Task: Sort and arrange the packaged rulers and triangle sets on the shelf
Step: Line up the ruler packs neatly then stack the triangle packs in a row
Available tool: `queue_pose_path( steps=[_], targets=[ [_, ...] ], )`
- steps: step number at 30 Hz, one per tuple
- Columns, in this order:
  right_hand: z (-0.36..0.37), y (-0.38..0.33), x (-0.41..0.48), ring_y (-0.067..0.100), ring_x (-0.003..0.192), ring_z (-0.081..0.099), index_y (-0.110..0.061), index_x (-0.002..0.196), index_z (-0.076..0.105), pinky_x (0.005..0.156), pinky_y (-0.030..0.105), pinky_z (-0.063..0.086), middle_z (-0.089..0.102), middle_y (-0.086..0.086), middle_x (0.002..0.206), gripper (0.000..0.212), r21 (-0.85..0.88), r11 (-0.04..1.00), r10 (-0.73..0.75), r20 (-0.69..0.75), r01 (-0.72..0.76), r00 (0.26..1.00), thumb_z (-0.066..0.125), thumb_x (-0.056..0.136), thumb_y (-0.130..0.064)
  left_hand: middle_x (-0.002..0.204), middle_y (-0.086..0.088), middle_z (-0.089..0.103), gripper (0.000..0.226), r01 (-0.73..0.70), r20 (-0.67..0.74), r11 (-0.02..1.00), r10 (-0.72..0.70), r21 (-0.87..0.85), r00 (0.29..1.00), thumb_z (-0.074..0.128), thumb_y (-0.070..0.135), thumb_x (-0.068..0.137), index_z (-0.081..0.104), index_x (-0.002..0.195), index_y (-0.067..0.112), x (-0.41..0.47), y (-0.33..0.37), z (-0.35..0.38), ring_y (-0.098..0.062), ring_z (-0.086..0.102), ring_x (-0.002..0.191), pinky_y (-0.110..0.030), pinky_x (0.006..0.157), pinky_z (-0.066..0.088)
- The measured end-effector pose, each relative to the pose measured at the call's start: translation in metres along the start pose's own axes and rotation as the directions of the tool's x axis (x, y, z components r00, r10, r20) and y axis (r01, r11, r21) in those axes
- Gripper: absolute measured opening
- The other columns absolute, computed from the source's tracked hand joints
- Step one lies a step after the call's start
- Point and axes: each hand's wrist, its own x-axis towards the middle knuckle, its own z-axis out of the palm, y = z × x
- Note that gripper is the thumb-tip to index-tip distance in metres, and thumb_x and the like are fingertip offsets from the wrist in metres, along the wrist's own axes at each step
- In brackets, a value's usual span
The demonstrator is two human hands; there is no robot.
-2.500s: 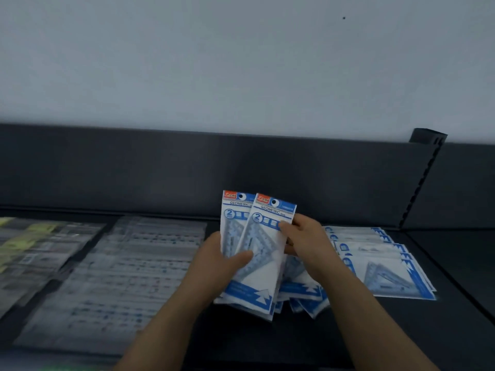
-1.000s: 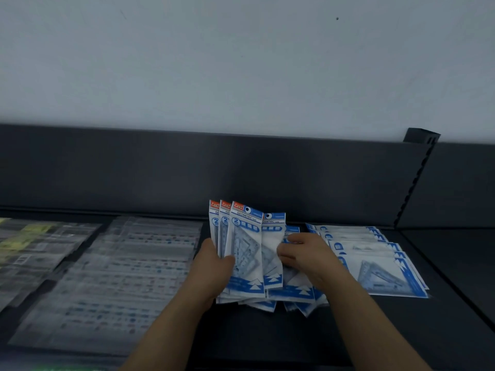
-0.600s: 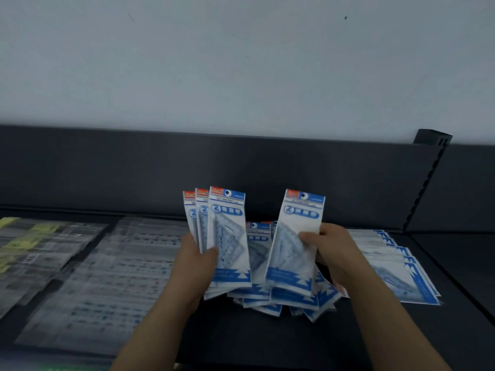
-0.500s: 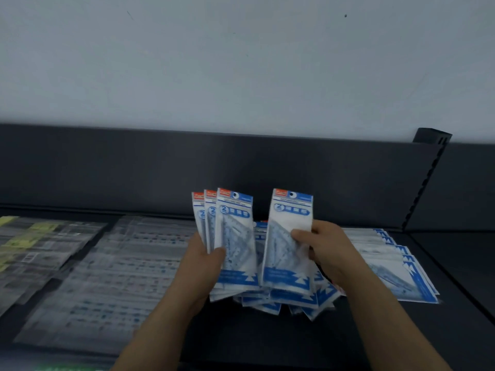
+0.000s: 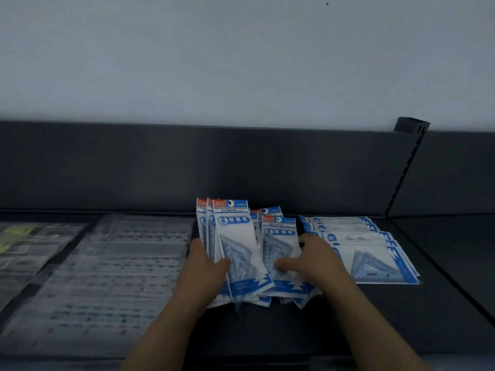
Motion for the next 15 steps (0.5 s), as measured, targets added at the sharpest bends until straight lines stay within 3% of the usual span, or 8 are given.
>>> queue_pose_path(
  steps=[4,8,11,15],
  targets=[
    [0.002,0.004,0.006,0.014,0.08,0.052,-0.01,0.109,0.055,0.08,0.035,0.05,0.051,-0.007,0.082,0.044,0.165,0.986,0.007,-0.078,0.006,0.997,0.079,0.076,-0.026,0.103,-0.001,0.061,0.033,0.046,0.019,0.993,-0.044,-0.109,0.999,0.061,0.004,0.09,0.045,0.116,0.018,0.002,-0.001,-0.004,-0.013,0.06,0.088,-0.029,0.074,0.047],
    [0.003,0.014,0.016,0.022,0.067,0.06,0.009,0.097,0.065,0.066,0.035,0.05,0.067,0.02,0.079,0.028,0.225,0.974,0.04,-0.115,-0.013,0.993,0.069,0.081,-0.014,0.108,-0.005,0.061,0.033,0.079,0.013,0.98,-0.078,-0.181,0.997,0.058,0.003,0.092,0.047,0.12,0.016,0.001,0.002,-0.006,-0.021,0.06,0.096,-0.034,0.081,0.05],
    [0.001,0.019,0.018,0.018,0.065,0.058,-0.004,0.091,0.071,0.065,0.033,0.048,0.067,0.008,0.074,0.019,0.138,0.99,-0.011,-0.213,0.042,0.977,0.057,0.09,-0.018,0.11,-0.006,0.063,0.032,0.086,0.014,0.972,-0.086,-0.22,0.996,0.055,0.004,0.094,0.048,0.122,0.016,0.002,0.004,-0.009,-0.023,0.062,0.099,-0.038,0.083,0.053],
    [-0.001,0.018,0.019,0.024,0.069,0.062,-0.012,0.082,0.068,0.067,0.037,0.051,0.066,0.004,0.074,0.018,0.104,0.991,-0.052,-0.27,0.083,0.961,0.055,0.091,-0.018,0.107,-0.006,0.064,0.026,0.103,-0.001,0.968,-0.106,-0.228,0.994,0.053,0.007,0.095,0.049,0.119,0.015,0.004,0.003,-0.013,-0.02,0.063,0.092,-0.032,0.07,0.054]
  ],
)
